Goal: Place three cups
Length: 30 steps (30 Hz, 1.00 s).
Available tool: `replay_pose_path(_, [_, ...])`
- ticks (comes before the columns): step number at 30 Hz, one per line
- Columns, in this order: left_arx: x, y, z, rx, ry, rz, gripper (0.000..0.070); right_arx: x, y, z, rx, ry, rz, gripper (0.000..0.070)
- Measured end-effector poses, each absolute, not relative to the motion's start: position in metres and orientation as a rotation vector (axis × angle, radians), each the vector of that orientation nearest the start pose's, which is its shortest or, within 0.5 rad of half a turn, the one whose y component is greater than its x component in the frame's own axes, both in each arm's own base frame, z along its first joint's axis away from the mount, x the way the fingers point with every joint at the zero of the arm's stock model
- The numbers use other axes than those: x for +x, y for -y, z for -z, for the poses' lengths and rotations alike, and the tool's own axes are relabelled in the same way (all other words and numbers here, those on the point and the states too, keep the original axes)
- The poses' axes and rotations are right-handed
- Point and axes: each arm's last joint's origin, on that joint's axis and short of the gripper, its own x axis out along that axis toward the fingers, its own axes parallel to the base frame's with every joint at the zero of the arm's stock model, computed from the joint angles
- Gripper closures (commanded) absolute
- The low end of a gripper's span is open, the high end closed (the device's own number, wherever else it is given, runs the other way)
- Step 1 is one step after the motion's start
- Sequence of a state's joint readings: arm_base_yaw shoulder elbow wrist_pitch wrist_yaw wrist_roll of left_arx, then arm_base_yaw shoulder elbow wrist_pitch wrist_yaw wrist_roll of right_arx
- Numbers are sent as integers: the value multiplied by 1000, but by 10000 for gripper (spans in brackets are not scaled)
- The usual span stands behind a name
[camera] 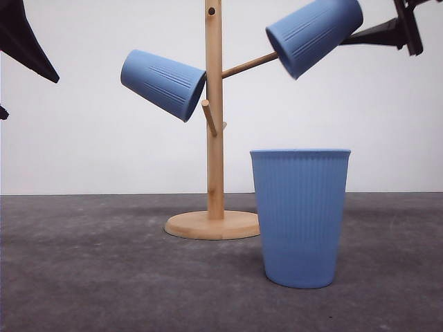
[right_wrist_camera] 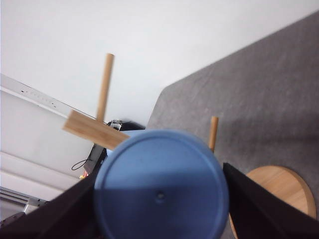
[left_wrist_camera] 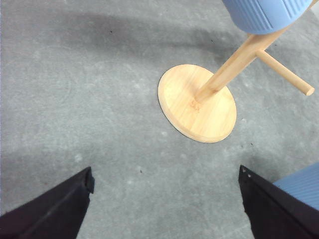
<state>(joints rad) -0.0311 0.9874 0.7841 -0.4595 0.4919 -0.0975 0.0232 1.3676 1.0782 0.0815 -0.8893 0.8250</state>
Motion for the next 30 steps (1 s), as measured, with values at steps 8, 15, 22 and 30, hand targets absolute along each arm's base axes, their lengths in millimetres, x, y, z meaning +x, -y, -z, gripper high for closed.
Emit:
replay_pose_path(8, [200, 20, -276, -245, -677, 472, 154, 315, -52, -321, 848, -584, -841, 359])
replay_pose_path(15, [200, 20, -276, -245, -677, 472, 154, 326, -69, -306, 846, -611, -851, 359])
replay_pose_path(22, [200, 20, -276, -245, -677, 472, 154, 331, -74, -299, 846, -608, -818, 359])
replay_pose_path(30, [200, 20, -276, -245, -677, 472, 154, 335, -74, -294, 850, -612, -798, 357])
